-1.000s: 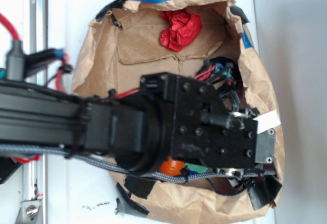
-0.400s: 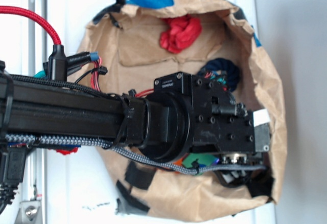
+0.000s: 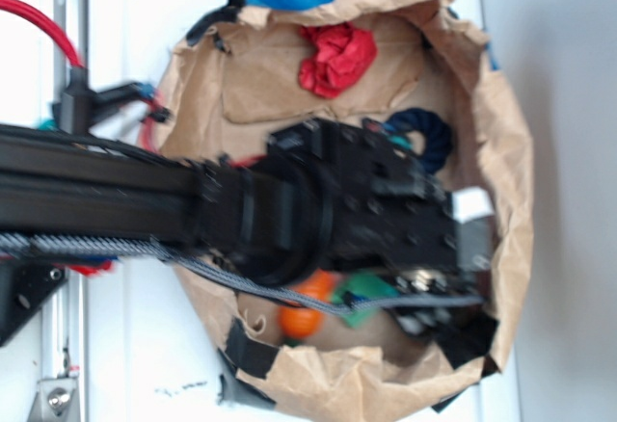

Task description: Grab the green block.

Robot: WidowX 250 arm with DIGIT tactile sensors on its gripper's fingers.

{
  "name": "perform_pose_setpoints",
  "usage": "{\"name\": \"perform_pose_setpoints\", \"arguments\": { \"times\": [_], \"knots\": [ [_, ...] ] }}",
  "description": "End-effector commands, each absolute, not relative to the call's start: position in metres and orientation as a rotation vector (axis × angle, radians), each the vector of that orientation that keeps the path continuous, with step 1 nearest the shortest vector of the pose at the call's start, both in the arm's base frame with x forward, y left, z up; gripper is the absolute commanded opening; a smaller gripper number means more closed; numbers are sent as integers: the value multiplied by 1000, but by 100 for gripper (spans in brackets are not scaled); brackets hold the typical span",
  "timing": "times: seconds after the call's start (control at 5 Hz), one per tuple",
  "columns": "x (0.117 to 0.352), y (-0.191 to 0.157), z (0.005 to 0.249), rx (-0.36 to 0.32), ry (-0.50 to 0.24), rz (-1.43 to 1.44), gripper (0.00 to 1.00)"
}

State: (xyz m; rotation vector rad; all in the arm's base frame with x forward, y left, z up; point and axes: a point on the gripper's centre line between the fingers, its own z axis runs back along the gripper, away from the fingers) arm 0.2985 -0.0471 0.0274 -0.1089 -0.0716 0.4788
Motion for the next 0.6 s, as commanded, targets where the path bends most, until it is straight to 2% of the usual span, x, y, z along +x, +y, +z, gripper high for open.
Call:
{"name": "perform_pose_setpoints", "arguments": {
  "times": [0.0,0.2,0.4],
  "knots": [
    [273,14,147,11,-232,376,0],
    [268,17,173,80,-185,369,0],
    [271,17,181,104,-132,384,0]
  ]
}}
